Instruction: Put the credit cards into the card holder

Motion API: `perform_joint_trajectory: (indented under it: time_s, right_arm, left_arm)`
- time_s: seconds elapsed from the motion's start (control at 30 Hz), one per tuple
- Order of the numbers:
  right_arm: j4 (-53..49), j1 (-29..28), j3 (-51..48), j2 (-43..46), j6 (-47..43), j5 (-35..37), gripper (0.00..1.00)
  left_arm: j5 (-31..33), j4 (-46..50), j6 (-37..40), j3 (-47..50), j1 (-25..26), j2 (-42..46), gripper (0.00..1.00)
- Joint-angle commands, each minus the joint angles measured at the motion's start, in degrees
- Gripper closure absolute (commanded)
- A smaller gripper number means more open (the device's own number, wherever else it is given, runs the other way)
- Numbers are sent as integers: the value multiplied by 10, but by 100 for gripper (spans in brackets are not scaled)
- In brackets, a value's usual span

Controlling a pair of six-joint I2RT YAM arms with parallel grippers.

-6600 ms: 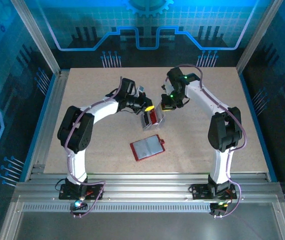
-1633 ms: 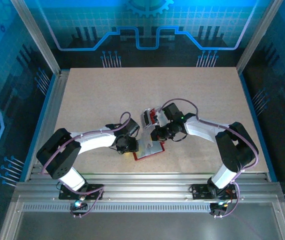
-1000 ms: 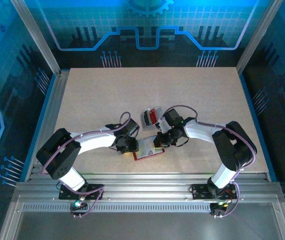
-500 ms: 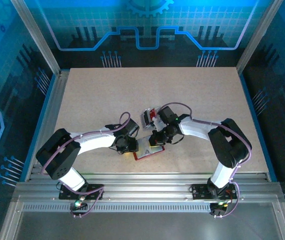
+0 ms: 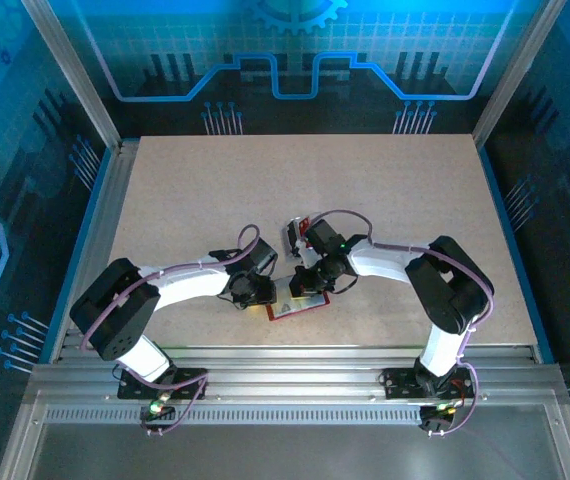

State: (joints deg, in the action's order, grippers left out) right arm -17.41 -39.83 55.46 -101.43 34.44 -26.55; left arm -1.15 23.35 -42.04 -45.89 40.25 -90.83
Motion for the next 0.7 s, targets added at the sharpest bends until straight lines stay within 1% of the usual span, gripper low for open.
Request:
perform_joint_trajectory:
  time_s: [0.0, 0.07, 0.17, 0.37, 0.43, 0.5, 0.57, 0.67]
  right_arm:
    - [38, -19, -10, 2, 24, 11, 97]
    - [30, -20, -11, 10, 25, 25, 90]
    - [7, -20, -1, 17, 17, 37, 81]
    - [-76, -20, 41, 49, -19, 73, 68]
    - [-115, -22, 59, 54, -36, 103, 66]
    - [-153, -22, 81, 52, -55, 142, 65]
    - [-185, -22, 101, 45, -71, 179, 66]
    - [-212, -22, 120, 30, -88, 232, 67]
  left_arm:
    - [0, -1, 5, 16, 1, -12, 61]
    - [-6, 7, 9, 15, -6, 2, 60]
    - [-19, 10, 14, 26, -21, 33, 58]
    - [-56, 21, 26, 34, -59, 99, 57]
    - [-66, 24, 32, 30, -64, 111, 57]
    - [-89, 11, 34, 31, -68, 115, 57]
    - [-113, -11, 30, 35, -70, 113, 57]
    - [-125, -46, 22, 43, -70, 99, 57]
